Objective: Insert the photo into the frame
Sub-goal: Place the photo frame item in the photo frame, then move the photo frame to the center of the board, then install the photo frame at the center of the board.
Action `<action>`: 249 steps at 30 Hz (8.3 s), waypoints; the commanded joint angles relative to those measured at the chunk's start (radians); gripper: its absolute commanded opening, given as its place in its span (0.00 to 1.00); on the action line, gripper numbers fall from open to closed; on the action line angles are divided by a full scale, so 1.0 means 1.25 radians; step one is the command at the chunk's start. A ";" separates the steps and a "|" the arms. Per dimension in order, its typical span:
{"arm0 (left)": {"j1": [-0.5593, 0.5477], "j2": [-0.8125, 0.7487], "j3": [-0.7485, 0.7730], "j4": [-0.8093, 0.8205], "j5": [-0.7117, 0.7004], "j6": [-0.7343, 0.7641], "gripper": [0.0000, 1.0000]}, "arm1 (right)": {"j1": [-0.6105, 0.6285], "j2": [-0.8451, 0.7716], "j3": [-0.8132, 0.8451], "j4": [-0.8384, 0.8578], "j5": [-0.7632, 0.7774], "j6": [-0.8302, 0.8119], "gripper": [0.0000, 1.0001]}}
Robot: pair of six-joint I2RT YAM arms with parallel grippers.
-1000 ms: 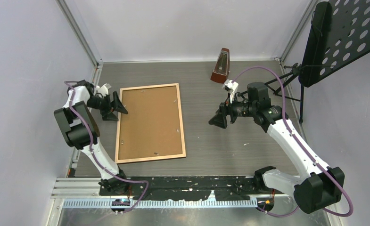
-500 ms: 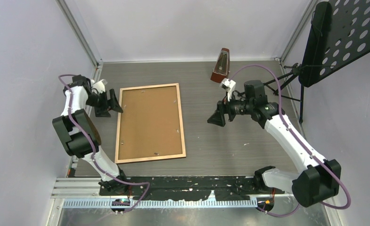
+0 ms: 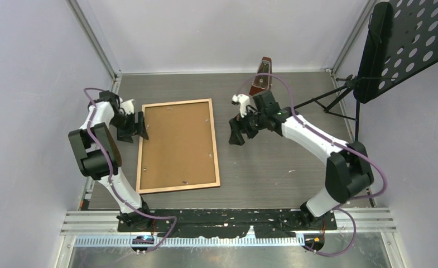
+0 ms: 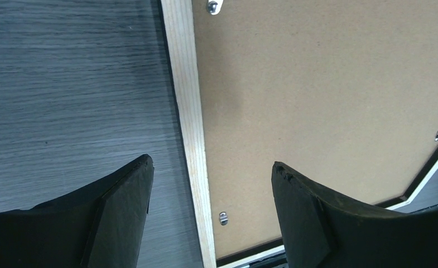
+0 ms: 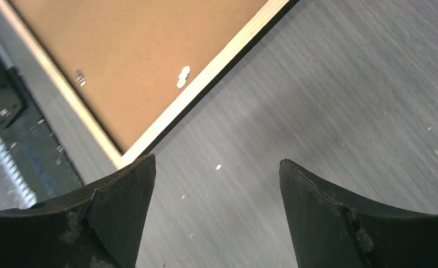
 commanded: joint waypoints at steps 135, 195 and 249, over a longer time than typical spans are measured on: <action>-0.553 0.281 0.347 -0.058 -0.274 -0.109 0.72 | -0.219 0.053 -0.234 0.272 0.177 0.274 0.50; -0.543 0.212 0.296 -0.025 -0.217 -0.109 0.71 | -0.239 0.083 -0.226 0.276 0.149 0.282 0.46; -0.779 -0.225 -0.350 0.194 -0.196 -0.083 0.84 | -0.245 0.140 -0.169 0.264 0.194 0.226 0.20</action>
